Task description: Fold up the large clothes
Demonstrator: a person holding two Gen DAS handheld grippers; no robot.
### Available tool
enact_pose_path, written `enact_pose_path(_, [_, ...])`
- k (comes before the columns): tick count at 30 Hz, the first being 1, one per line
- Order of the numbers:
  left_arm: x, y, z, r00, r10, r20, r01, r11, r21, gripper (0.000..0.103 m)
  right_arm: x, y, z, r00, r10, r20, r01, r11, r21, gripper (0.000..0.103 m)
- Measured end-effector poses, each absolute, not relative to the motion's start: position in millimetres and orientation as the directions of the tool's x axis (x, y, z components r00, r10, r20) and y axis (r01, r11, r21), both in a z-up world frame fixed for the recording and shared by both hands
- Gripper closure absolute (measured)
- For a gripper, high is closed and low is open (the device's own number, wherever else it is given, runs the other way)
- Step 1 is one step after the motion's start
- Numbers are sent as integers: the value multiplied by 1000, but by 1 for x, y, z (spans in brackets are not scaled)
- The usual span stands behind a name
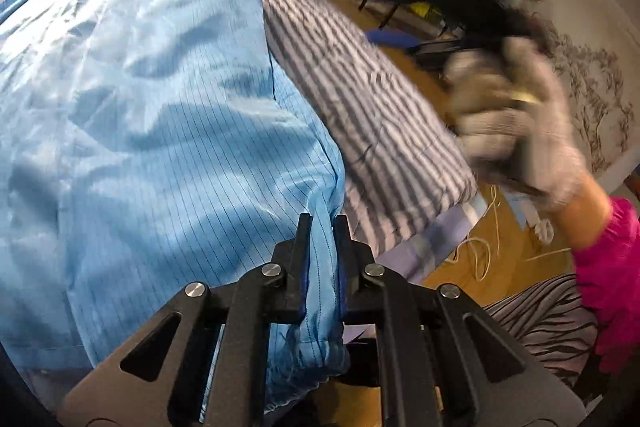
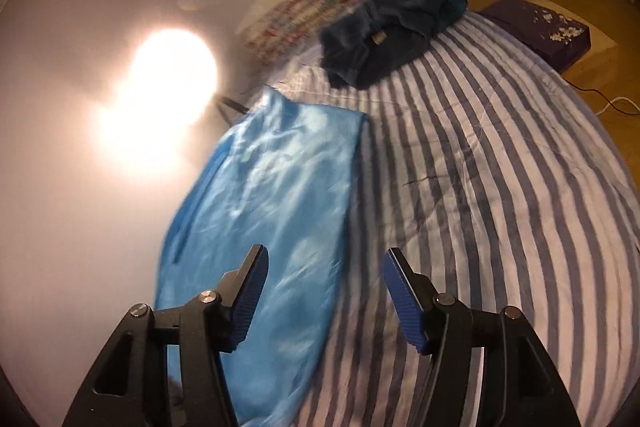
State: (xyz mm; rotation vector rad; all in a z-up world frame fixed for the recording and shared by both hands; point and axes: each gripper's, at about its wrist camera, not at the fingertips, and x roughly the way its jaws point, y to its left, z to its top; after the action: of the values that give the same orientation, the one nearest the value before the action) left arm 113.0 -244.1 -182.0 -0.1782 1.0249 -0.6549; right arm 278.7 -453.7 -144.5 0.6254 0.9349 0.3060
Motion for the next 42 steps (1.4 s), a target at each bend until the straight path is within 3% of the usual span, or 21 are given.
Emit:
enact_pose_path(8, [110,-224,-174,363,-618,-698,386,781,-491,95,344,-421,-183,512,495,-702,71,790,609,40])
enact_pose_path(13, [110,-219,-170,367,-635,-680,370,770,-520,95,369,-398,-200,466,494,-734,73,806,588,48])
enact_pose_path(17, [113,-209,-169,371,-653,-660,350,757,-552,95,381,-392,-216,438,500,-747,126,789,602,66])
enact_pose_path(19, [112,-206,-166,372,-664,-648,343,747,-569,95,386,-387,-221,419,513,-749,135,780,611,89])
enact_pose_path(22, [110,-195,-161,380,-683,-625,332,731,-596,95,390,-373,-212,407,464,-787,112,830,547,102])
enact_pose_path(33, [103,-113,-155,477,-697,-534,172,671,-722,95,403,-289,-150,478,336,-812,-25,929,370,103])
enact_pose_path(42, [85,-40,-173,551,-651,-522,12,631,-775,95,418,-164,-147,459,288,-841,-236,952,197,103])
